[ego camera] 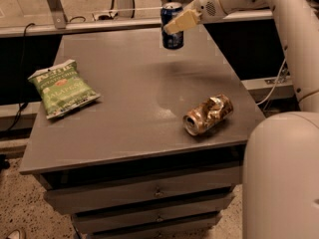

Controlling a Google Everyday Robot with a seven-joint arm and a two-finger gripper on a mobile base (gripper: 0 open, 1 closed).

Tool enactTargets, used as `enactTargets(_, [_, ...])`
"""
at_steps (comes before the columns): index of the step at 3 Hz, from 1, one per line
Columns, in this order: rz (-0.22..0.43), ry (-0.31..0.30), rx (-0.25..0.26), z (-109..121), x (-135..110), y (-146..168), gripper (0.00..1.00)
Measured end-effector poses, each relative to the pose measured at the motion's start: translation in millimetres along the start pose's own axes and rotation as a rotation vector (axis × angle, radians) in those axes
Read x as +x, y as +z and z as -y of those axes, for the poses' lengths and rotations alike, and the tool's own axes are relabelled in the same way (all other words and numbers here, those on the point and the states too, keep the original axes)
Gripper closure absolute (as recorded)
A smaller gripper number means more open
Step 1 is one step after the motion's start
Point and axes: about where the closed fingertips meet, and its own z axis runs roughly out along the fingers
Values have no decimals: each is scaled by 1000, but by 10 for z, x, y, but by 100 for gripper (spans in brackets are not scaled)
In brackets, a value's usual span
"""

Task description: Move pepsi can near orange can

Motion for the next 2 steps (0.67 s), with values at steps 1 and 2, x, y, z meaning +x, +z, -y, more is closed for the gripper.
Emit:
enactTargets(1, [26, 11, -55, -304, 280, -350, 100])
enactTargets(2, [47, 16, -109, -611, 573, -594, 100])
